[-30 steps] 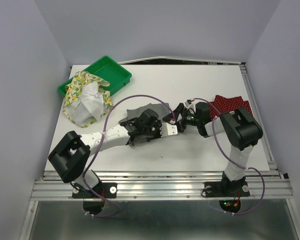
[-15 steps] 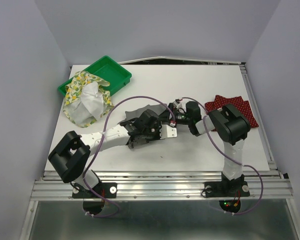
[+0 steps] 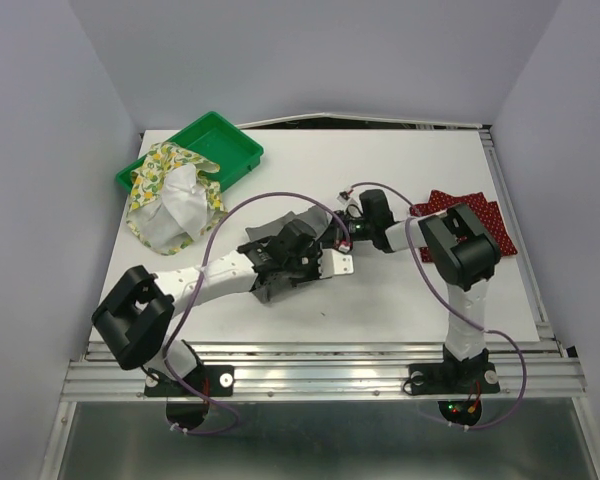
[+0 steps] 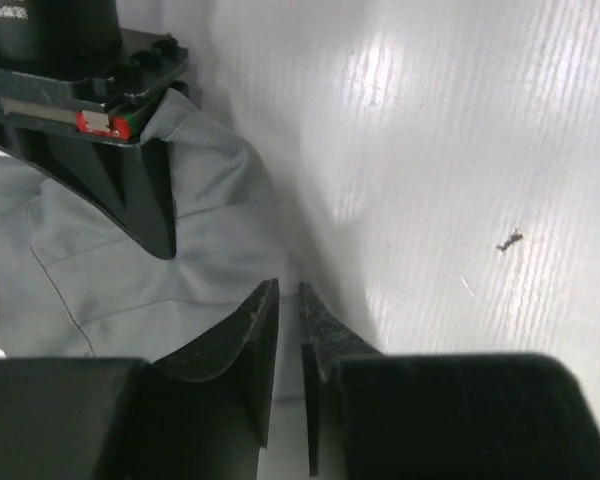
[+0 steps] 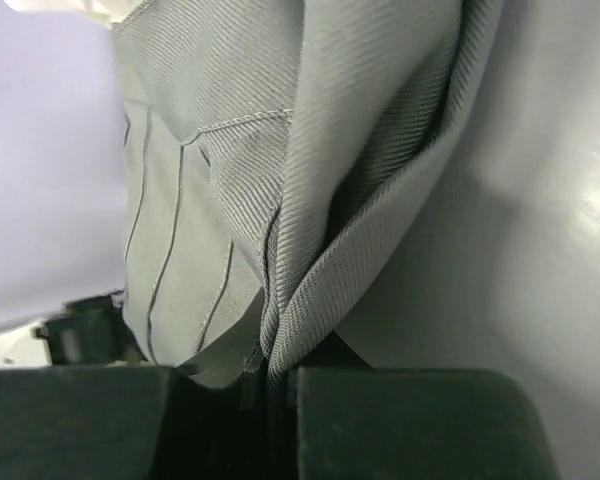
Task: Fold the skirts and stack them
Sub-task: Neatly place the folded skirt to the corner
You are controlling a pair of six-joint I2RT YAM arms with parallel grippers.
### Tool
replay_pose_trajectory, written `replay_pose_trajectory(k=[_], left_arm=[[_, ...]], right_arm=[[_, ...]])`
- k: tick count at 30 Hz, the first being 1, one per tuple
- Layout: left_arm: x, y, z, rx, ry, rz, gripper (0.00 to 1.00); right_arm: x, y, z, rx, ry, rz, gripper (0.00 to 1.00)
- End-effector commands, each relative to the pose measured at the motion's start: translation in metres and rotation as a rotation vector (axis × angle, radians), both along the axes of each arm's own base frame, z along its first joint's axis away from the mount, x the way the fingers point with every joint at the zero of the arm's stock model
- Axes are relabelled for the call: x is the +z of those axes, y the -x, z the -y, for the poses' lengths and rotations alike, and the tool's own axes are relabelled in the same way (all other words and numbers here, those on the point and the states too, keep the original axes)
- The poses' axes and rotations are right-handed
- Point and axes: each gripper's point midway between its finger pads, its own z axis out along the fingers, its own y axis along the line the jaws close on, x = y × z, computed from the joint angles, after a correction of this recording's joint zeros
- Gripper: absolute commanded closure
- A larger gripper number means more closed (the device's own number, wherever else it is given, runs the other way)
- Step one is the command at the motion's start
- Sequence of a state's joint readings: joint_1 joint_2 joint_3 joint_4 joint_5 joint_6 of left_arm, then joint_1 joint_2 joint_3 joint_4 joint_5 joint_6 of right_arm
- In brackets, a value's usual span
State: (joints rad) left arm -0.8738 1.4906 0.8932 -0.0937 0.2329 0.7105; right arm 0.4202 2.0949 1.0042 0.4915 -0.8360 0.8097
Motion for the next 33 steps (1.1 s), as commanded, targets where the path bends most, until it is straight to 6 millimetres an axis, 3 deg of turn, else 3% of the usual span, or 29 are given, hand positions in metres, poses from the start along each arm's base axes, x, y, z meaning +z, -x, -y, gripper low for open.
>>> replay_pose_trajectory(k=[1, 6, 9, 13, 22, 33], left_arm=[[0.062, 0.001, 0.001, 0.071, 0.100, 0.033, 0.56], [0.104, 0.003, -0.016, 0.154, 0.195, 0.004, 0.48], [0.128, 0.006, -0.023, 0.181, 0.248, -0.005, 0.46], [0.144, -0.002, -0.032, 0.234, 0.310, -0.016, 0.43], [0.143, -0.012, -0.043, 0.272, 0.321, -0.009, 0.43], [0.141, -0.017, -0.049, 0.289, 0.294, 0.011, 0.43]], right_arm=[[0.038, 0.003, 0.018, 0.128, 0.143, 0.205, 0.99], [0.064, 0.015, 0.054, 0.233, 0.295, 0.341, 0.99], [0.075, 0.029, 0.084, 0.247, 0.390, 0.329, 0.99], [0.089, 0.032, 0.120, 0.244, 0.491, 0.390, 0.99], [0.132, 0.025, 0.198, 0.156, 0.631, 0.513, 0.99], [0.174, -0.021, 0.283, -0.009, 0.661, 0.583, 0.99]])
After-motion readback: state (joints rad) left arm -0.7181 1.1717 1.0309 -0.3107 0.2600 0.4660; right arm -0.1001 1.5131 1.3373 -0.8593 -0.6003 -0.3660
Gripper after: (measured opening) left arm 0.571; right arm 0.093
